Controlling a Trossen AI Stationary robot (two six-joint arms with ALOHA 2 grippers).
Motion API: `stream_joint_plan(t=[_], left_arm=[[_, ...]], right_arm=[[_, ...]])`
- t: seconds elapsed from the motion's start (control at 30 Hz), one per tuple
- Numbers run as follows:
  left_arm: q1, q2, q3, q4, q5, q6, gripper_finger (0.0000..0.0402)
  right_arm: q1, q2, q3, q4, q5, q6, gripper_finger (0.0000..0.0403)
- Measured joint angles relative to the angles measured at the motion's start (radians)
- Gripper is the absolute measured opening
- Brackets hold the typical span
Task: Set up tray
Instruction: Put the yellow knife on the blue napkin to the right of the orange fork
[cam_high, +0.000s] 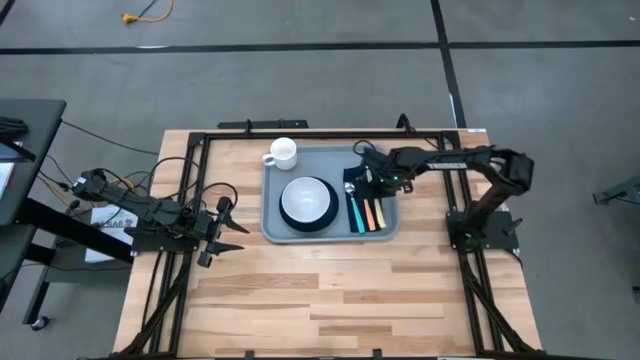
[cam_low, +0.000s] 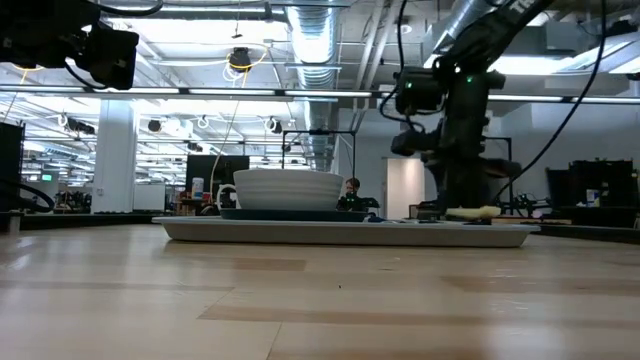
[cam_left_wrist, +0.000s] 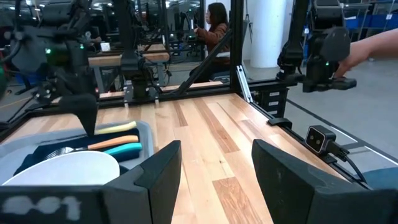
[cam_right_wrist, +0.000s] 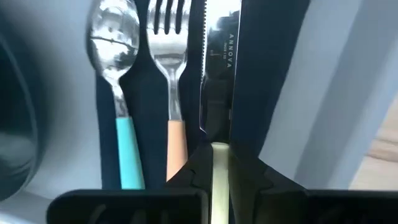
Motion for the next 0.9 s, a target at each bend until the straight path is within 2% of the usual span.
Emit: stream_joint_plan(t=[0.17,0.63,0.73,0.9], left_arm=[[0.000,0.000,0.000,-0.009,0.000,0.000,0.0187],[0.000,0.000,0.000,-0.011,0.000,0.000,0.0187],[0.000,0.000,0.000,-0.014,0.000,0.001,0.0187],[0.000,0.000,0.000,-0.014,0.000,0.001,0.0187]], right_arm=[[-0.005,0.047,0.000,0.013,-0.034,0.003,0.0016],[-0.001,0.066,0.000,-0.005,-0.013,0.055,0.0017],[0.008,0.066,0.000,-0.005,-0.012,0.060,0.0037],[0.027,0.066,0.000,-0.013,-0.013,0.071,0.0095]])
